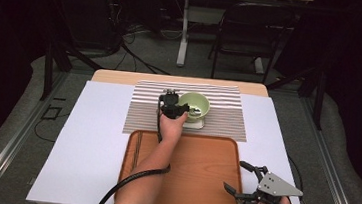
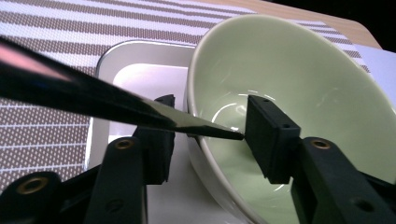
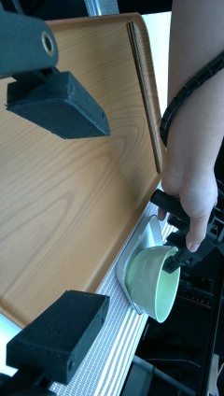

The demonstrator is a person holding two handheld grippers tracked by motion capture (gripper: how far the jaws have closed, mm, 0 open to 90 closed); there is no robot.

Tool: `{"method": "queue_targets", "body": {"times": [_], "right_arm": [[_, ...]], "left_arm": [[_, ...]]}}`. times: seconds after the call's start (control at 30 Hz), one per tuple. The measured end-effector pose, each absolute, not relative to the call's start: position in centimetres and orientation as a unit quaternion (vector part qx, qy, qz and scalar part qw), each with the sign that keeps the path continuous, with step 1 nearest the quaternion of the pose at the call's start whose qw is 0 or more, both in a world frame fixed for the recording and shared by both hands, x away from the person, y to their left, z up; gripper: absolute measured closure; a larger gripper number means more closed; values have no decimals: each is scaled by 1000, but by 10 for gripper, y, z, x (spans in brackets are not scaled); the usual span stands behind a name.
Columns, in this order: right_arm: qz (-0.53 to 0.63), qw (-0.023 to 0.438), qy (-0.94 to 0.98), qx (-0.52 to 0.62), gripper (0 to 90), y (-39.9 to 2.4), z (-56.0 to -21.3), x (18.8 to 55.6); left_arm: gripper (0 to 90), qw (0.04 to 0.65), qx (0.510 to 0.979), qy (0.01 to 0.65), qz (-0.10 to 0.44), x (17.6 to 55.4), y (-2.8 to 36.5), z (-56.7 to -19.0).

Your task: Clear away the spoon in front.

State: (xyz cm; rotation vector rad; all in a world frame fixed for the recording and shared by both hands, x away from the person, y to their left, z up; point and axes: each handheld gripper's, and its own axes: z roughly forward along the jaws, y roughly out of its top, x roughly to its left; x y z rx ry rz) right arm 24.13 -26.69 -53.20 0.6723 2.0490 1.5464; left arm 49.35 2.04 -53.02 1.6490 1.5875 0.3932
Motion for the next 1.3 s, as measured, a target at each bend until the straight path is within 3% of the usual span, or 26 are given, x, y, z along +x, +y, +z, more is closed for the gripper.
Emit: {"method": "queue_targets", "body": {"times": [0.77, 1.3], "right_arm": [[564, 242, 750, 247, 149, -267, -532, 241], [565, 240, 749, 249, 149, -267, -532, 242]], "left_arm": [[821, 426, 638, 620, 163, 488, 40, -513], [892, 433, 639, 616, 157, 499, 43, -497]]}}
